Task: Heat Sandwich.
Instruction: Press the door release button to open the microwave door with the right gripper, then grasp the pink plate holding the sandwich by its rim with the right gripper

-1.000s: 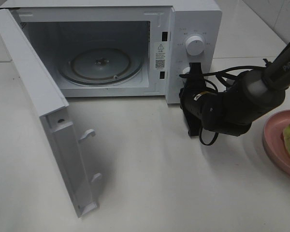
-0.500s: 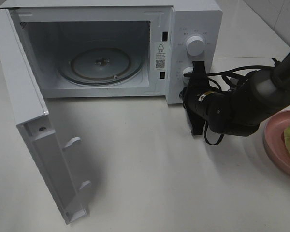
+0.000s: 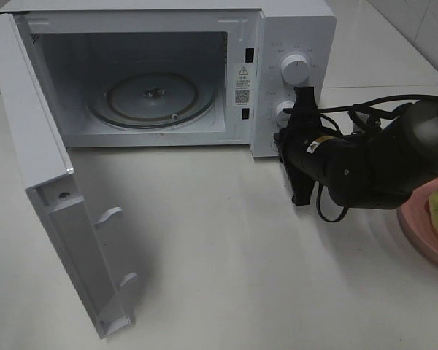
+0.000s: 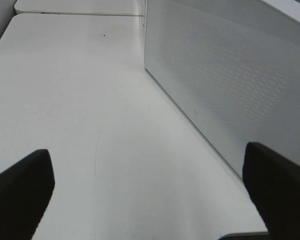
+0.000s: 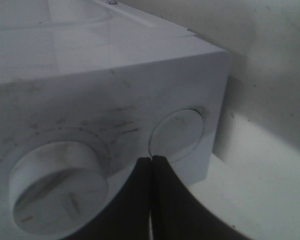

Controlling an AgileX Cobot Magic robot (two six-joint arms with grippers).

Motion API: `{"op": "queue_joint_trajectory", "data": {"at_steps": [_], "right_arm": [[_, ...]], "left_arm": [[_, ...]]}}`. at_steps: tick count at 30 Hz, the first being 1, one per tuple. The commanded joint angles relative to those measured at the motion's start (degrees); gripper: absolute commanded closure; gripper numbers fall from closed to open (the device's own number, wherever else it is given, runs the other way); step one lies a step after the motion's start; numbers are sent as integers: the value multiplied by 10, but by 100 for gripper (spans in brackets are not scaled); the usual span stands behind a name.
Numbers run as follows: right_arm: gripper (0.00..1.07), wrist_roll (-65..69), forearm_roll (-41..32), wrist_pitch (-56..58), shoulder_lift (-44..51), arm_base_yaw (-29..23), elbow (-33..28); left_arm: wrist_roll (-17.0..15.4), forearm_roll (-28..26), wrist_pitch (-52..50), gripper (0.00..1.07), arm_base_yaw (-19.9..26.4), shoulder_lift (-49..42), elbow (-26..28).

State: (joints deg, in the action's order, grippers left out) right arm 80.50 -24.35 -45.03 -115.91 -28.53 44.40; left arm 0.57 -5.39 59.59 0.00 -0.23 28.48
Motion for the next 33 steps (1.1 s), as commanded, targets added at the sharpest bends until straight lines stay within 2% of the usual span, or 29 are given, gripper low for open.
{"op": "queue_joint_trajectory", "data": {"at_steps": [1,10,14,22,29,33], "right_arm": [[107,-1,26,21,21,-2,-19],[107,-11,88,94,85,-2,-63],[107,-60,103,157,112,0,-70],[107,-233,151,316,191,0,-70],[107,-379,151,430,239,10,-70],[107,-511,155,525,274,20,-70]], "left_arm": [[1,-5,-3,10,-2,-11,-2],[1,-5,-3,10,-2,-11,-2],[1,-5,-3,10,-2,-11,-2],[1,-5,-3,10,-2,-11,-2],[1,-5,-3,10,-2,-11,-2],[1,-5,-3,10,-2,-11,-2]]}}
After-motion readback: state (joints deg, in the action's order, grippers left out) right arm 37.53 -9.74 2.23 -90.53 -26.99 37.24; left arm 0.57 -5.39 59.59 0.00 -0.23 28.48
